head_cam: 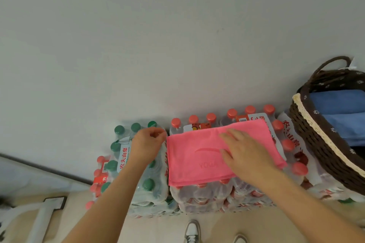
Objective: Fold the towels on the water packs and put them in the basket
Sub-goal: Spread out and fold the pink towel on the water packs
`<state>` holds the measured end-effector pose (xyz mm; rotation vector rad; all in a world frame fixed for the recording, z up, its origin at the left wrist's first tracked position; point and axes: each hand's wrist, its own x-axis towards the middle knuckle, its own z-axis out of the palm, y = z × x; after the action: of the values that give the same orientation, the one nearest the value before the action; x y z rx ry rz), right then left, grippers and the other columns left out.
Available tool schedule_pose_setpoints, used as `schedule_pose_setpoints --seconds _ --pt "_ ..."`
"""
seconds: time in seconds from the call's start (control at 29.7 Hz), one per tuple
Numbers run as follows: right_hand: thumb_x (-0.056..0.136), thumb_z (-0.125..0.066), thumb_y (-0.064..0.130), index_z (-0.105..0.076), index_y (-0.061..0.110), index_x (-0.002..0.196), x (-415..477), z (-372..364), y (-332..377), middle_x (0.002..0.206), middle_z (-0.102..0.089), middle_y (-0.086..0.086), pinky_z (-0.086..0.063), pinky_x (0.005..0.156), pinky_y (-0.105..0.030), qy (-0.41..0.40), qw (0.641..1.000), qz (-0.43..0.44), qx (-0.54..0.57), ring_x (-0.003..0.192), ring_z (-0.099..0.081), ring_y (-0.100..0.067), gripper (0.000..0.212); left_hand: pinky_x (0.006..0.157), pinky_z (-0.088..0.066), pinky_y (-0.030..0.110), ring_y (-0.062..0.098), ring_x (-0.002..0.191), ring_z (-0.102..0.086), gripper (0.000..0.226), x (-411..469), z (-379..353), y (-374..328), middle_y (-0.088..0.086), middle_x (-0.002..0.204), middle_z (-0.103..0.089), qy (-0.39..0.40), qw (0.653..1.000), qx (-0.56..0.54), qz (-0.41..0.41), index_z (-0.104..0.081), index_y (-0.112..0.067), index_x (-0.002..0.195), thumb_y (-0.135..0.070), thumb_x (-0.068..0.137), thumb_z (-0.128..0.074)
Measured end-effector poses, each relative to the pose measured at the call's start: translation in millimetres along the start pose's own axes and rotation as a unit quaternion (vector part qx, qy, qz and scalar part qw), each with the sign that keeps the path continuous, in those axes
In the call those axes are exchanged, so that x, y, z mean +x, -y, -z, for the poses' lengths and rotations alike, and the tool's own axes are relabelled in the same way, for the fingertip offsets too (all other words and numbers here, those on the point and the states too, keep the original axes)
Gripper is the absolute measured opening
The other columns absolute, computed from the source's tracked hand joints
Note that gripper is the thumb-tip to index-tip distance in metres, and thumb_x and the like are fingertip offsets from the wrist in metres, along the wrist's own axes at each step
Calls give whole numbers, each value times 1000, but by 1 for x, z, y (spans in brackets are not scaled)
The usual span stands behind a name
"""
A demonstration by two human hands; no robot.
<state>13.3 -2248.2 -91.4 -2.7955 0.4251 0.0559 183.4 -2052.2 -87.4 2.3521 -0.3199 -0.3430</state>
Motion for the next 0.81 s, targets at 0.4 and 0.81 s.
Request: schedule_pose_setpoints --seconds 0.4,0.81 --pt "76 -25 69 -37 35 142 16 -64 108 152 -35 -10 -32 98 -66 51 993 -92 -46 138 -35 -29 76 73 -60 38 19 58 -64 23 56 -7 20 19 69 -70 204 976 -57 45 -73 -1 68 -23 72 -79" --pt "81 -63 29 -62 20 75 -5 -94 136 74 -54 5 -48 59 -29 -106 994 -2 -12 66 -50 -15 10 63 -43 29 15 63 -50 24 72 -8 31 -3 64 -56 216 961 81 -150 -54 -16 64 -16 88 -57"
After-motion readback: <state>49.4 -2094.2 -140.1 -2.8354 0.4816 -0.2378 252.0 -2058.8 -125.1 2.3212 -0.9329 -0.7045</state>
